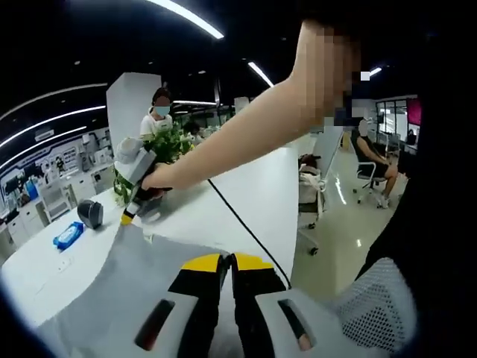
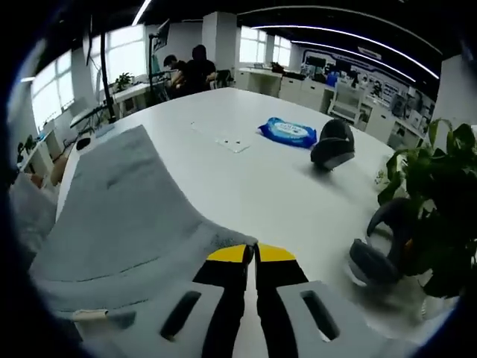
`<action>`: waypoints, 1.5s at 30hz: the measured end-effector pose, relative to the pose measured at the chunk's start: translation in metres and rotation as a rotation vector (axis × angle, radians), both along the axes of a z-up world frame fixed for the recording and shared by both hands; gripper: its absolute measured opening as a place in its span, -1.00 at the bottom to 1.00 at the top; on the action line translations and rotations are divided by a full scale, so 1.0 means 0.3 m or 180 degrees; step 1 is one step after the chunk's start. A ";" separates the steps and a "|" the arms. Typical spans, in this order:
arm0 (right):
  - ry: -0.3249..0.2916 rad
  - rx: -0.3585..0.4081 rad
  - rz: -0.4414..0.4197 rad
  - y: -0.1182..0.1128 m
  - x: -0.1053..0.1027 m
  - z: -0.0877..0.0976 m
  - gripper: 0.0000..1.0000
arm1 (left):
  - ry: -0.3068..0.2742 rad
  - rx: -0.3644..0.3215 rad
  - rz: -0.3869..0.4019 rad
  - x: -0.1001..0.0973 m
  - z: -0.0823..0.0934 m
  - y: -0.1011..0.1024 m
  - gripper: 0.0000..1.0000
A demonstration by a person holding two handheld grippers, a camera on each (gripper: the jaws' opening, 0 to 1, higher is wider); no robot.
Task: Fold the towel on the table until its edges align and the towel forms a compact rectangular stack.
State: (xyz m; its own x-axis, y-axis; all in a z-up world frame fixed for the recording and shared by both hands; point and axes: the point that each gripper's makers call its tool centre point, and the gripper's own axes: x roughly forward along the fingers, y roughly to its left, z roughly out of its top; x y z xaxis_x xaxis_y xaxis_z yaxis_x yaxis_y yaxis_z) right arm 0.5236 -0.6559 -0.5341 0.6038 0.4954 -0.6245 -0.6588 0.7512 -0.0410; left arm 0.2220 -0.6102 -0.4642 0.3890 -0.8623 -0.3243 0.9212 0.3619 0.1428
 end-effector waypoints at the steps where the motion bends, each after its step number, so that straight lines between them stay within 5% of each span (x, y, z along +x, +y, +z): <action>1: -0.0049 0.0040 -0.0015 -0.013 -0.003 0.028 -0.98 | -0.0042 -0.0036 -0.0033 -0.011 0.031 -0.013 -0.90; 11: -0.0420 0.0521 -0.0210 -0.157 -0.065 0.343 -0.99 | -0.0307 -0.0418 -0.0317 -0.097 0.269 -0.154 -0.90; 17: -0.0513 0.0624 -0.0325 -0.225 -0.102 0.467 -1.00 | -0.0369 -0.0607 -0.0438 -0.144 0.330 -0.229 -0.90; 21: -0.0545 0.0502 -0.0327 -0.213 -0.106 0.504 -1.00 | -0.0456 -0.0571 -0.0499 -0.149 0.347 -0.212 -0.90; 26: -0.0523 0.0434 -0.0363 -0.111 -0.098 0.534 -1.00 | -0.0178 -0.0854 -0.0348 -0.123 0.400 -0.065 -0.90; 29: -0.0552 0.0513 -0.0313 -0.007 -0.094 0.567 -1.00 | -0.0224 -0.0958 -0.0184 -0.110 0.441 0.088 -0.90; 35: -0.0542 0.0686 -0.0099 0.234 -0.089 0.607 -1.00 | -0.0369 -0.0888 -0.0105 -0.117 0.460 0.288 -0.90; 45: -0.0477 0.0774 0.0076 0.496 -0.050 0.606 -1.00 | -0.0451 -0.0733 0.0439 -0.057 0.413 0.617 -0.90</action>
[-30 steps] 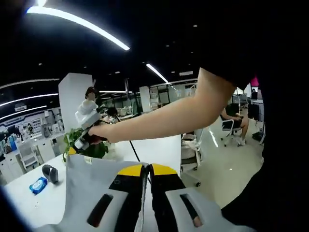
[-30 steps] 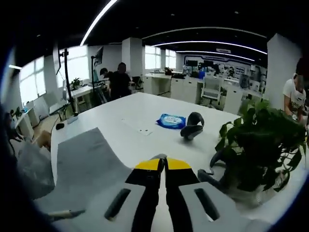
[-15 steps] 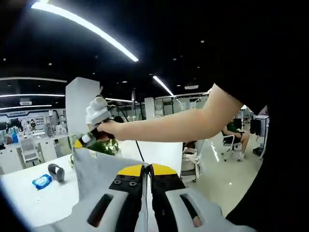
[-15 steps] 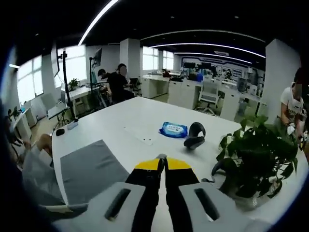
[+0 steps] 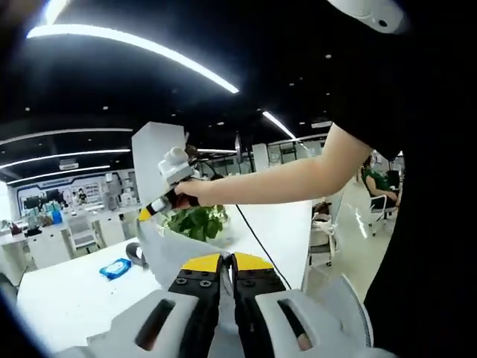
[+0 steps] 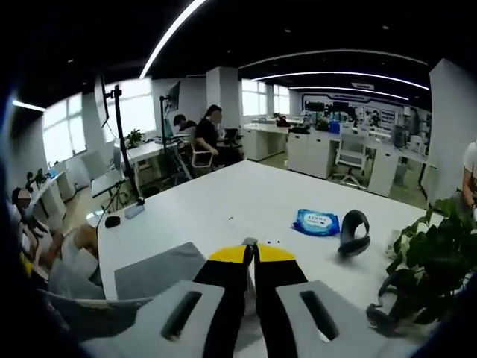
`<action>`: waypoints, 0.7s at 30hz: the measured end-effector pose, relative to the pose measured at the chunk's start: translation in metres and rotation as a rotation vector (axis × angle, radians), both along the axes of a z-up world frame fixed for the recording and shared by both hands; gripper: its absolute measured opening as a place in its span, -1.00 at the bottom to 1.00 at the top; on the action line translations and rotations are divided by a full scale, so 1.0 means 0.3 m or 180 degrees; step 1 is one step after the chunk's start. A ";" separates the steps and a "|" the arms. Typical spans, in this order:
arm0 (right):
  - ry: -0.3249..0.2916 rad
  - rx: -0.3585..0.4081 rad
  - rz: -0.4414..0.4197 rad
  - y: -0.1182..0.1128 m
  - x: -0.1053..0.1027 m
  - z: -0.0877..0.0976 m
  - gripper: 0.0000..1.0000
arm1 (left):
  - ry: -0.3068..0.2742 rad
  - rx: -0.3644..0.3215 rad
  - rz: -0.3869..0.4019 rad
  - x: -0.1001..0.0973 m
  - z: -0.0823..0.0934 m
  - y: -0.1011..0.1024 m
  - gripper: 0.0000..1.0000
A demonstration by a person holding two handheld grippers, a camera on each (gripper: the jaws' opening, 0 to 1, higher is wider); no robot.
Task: Fold the towel on the table until its edges align and the towel forms a compact rectangular stack.
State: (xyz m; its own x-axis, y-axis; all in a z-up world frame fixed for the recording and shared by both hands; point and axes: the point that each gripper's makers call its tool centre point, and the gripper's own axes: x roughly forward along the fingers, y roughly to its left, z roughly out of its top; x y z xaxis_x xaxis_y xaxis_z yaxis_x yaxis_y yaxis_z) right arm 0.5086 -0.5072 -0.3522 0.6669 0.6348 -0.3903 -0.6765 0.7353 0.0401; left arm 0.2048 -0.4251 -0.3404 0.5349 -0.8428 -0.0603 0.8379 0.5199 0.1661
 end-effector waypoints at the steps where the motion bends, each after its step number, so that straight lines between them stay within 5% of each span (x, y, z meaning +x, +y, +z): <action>1: 0.0037 0.0051 0.0016 0.028 0.001 -0.006 -1.00 | 0.0025 0.0008 0.0026 0.006 -0.007 0.024 -0.90; 12: 0.0355 0.0270 0.0101 0.233 0.040 -0.103 -1.00 | 0.0391 0.0204 0.0482 0.078 -0.147 0.300 -0.91; 21: 0.0624 0.0212 0.0177 0.365 0.050 -0.241 -1.00 | 0.0620 0.0526 0.0653 0.076 -0.319 0.412 -0.91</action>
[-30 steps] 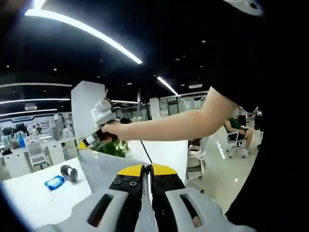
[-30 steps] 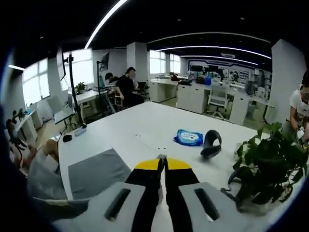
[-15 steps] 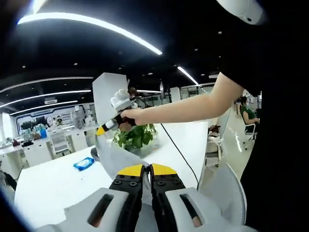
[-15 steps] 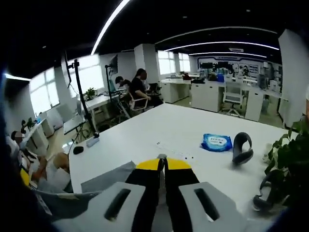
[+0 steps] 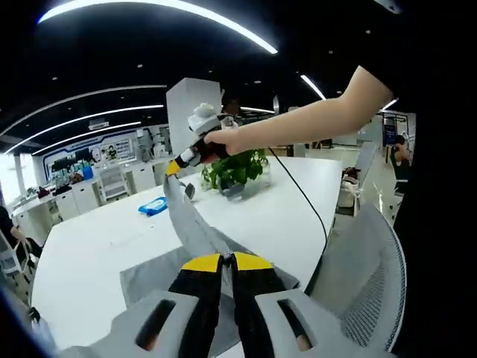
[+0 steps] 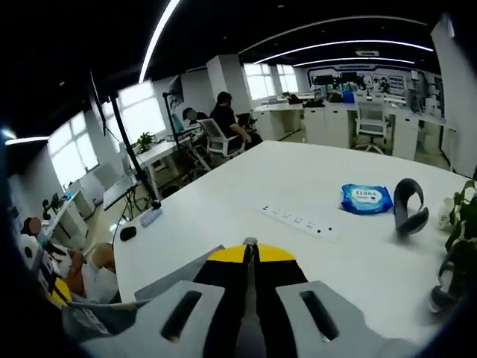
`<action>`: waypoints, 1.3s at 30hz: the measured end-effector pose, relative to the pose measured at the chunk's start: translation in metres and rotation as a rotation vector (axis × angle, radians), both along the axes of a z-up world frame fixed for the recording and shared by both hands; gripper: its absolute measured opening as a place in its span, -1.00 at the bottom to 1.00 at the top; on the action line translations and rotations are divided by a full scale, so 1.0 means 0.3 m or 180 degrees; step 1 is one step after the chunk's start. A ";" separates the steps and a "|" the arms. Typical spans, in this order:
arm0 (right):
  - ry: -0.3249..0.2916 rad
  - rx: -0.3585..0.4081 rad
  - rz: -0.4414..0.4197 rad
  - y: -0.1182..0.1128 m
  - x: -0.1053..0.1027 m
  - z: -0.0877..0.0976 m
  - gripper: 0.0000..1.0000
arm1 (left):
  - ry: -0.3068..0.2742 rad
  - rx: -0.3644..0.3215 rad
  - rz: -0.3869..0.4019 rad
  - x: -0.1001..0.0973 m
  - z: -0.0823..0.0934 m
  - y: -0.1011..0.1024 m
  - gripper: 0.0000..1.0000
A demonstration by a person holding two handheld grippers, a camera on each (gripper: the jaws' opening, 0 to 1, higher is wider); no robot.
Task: Fold the towel on the table until its edges align and the towel forms a compact rectangular stack.
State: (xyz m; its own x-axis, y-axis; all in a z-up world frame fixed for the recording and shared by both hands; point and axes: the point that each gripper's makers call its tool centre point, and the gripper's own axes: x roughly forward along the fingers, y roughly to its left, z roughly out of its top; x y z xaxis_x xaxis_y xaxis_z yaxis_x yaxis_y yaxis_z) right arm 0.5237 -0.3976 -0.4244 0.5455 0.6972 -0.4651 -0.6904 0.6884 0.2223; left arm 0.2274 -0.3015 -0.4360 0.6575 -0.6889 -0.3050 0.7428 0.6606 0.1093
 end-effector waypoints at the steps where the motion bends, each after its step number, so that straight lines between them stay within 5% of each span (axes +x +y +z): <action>1: 0.0026 0.0008 0.0007 0.012 -0.002 -0.009 -1.00 | 0.0009 0.0007 0.0005 -0.008 -0.009 0.007 -0.91; 8: 0.0104 0.0086 0.0155 0.112 -0.019 -0.021 -0.99 | 0.0108 -0.0016 0.0172 -0.036 -0.034 0.060 -0.91; 18: 0.0169 0.0080 0.0251 0.188 -0.002 -0.048 -0.99 | 0.0003 -0.0343 0.0433 -0.024 0.047 0.133 -0.91; 22: 0.0232 0.0062 0.0251 0.205 0.010 -0.081 -0.99 | 0.0129 -0.0019 0.0557 -0.002 -0.050 0.181 -0.91; 31: 0.0392 -0.0014 0.0317 0.273 -0.029 -0.151 -0.99 | 0.0512 0.0007 0.0826 -0.006 -0.197 0.261 -0.91; 39: 0.0478 -0.0018 0.0322 0.322 0.015 -0.205 -0.99 | 0.0684 0.0000 0.1017 0.004 -0.279 0.340 -0.91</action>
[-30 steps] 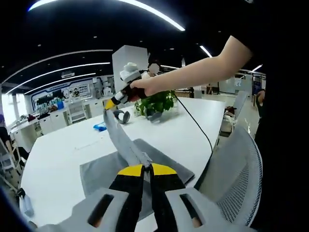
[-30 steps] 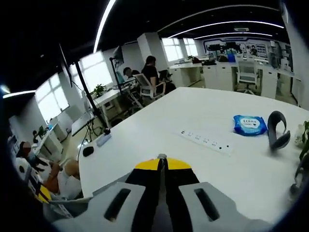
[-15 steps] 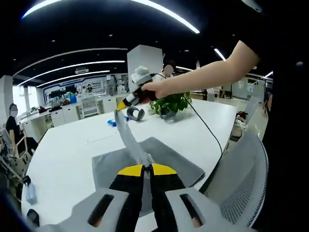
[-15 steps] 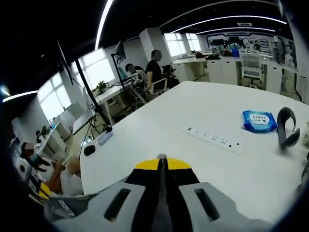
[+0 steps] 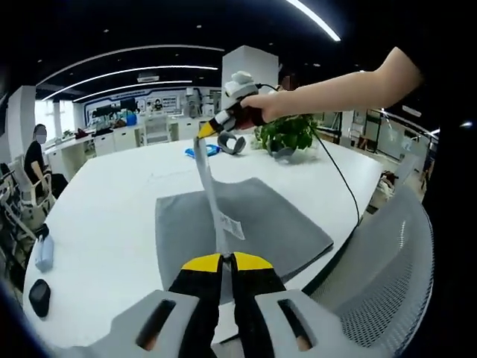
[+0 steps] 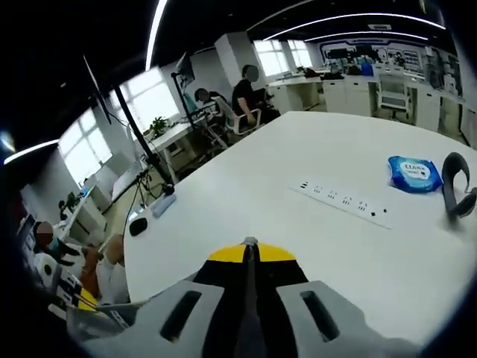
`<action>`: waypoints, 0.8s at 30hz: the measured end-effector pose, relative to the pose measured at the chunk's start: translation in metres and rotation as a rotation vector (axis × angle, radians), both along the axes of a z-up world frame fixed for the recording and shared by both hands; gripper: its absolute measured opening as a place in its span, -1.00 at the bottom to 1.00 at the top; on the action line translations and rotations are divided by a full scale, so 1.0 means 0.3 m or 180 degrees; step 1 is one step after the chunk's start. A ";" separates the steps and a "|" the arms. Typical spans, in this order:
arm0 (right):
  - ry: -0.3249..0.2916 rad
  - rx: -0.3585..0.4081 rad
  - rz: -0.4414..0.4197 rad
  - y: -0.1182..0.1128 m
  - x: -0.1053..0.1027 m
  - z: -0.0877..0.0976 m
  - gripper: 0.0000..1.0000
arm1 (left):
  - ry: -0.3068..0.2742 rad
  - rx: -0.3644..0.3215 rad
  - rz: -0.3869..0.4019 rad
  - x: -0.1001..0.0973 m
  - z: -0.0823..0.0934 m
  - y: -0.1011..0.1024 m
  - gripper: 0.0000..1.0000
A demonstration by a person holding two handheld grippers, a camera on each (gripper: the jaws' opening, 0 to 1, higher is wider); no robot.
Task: Fold the towel on the table until its edges align and the towel forms a compact rectangular stack.
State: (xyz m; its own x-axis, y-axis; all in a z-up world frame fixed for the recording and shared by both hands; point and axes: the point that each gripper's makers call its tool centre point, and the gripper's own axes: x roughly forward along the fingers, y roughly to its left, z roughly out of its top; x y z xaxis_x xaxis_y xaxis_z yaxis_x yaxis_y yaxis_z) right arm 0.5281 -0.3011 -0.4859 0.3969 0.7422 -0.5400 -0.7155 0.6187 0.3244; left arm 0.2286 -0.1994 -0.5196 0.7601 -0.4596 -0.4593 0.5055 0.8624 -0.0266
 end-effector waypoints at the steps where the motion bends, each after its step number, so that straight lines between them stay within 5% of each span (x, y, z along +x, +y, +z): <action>1: 0.0018 -0.0006 0.0003 0.006 0.004 -0.011 -0.99 | 0.0027 0.0001 0.0017 0.002 -0.011 0.008 -0.91; 19: 0.0445 -0.0038 -0.0118 0.123 0.028 -0.194 -0.98 | 0.0496 -0.0352 0.0544 0.025 -0.214 0.157 -0.91; 22: 0.0499 -0.0073 -0.0095 0.138 0.021 -0.222 -0.98 | 0.0595 -0.0290 0.0543 0.021 -0.258 0.170 -0.91; 24: 0.0490 -0.0135 -0.0021 0.148 0.006 -0.236 -0.98 | 0.0626 -0.0061 0.0478 0.017 -0.290 0.185 -0.90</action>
